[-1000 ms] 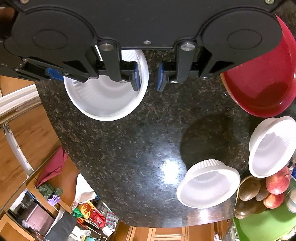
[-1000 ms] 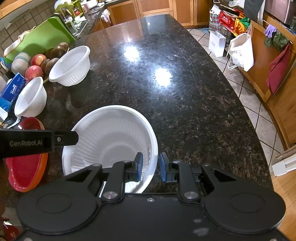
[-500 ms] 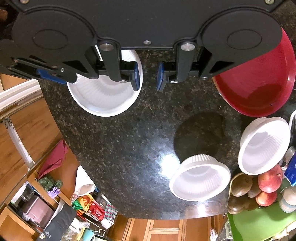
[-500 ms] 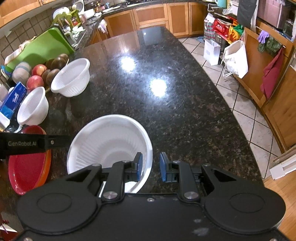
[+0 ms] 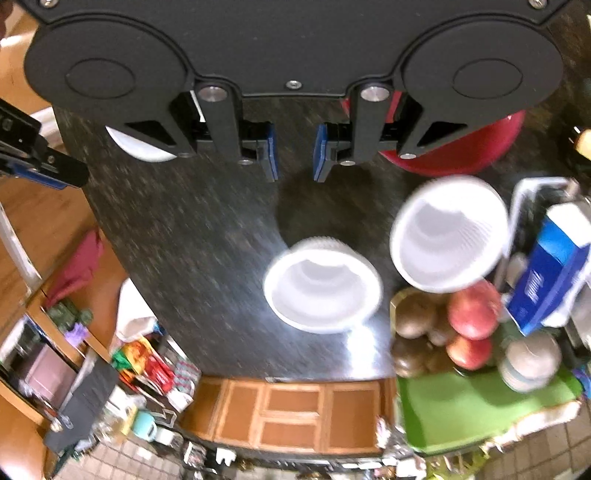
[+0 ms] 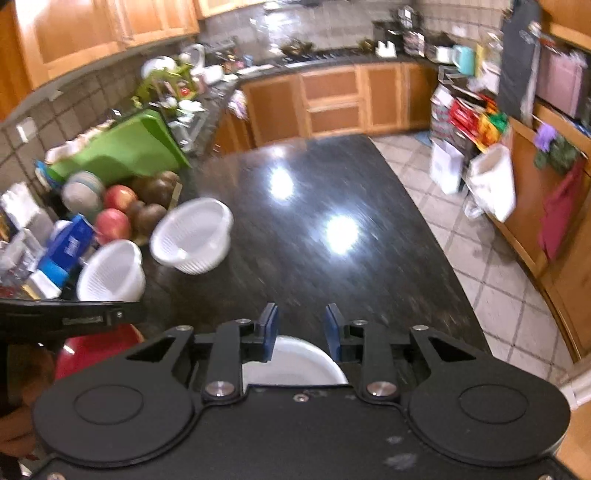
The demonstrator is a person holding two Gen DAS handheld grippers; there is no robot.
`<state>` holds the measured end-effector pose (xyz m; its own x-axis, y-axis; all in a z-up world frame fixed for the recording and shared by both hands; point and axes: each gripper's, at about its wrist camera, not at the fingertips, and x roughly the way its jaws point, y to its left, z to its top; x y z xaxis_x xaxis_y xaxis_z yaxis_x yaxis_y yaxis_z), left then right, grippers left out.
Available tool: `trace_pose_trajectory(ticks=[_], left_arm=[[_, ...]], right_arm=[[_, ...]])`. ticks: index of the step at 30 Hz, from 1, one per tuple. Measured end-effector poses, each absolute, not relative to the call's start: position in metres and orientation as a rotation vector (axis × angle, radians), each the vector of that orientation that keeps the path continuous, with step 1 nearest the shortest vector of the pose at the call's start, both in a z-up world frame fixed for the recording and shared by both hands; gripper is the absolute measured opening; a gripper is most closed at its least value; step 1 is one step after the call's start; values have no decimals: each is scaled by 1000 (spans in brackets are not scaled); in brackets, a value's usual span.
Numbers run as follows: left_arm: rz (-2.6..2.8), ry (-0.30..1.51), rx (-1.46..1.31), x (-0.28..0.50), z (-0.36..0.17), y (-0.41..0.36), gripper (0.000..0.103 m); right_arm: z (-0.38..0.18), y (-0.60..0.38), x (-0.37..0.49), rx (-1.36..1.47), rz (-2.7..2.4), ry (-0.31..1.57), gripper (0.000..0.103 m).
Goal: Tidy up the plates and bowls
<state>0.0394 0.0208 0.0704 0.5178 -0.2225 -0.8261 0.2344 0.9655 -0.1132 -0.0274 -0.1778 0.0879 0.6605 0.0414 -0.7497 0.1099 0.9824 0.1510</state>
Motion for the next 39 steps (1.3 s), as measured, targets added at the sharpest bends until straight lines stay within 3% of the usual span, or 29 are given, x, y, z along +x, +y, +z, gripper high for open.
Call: trace_pose_trajectory(ticks=[9, 26, 39], left_arm=[[-220, 940, 13, 89, 88, 43, 26], [-230, 1037, 22, 192, 56, 55, 26], [-290, 1108, 22, 210, 32, 51, 26]], right_arm=[[102, -140, 30, 153, 81, 842, 33], [57, -121, 138, 235, 58, 965, 33], [23, -116, 185, 237, 67, 1053, 33]])
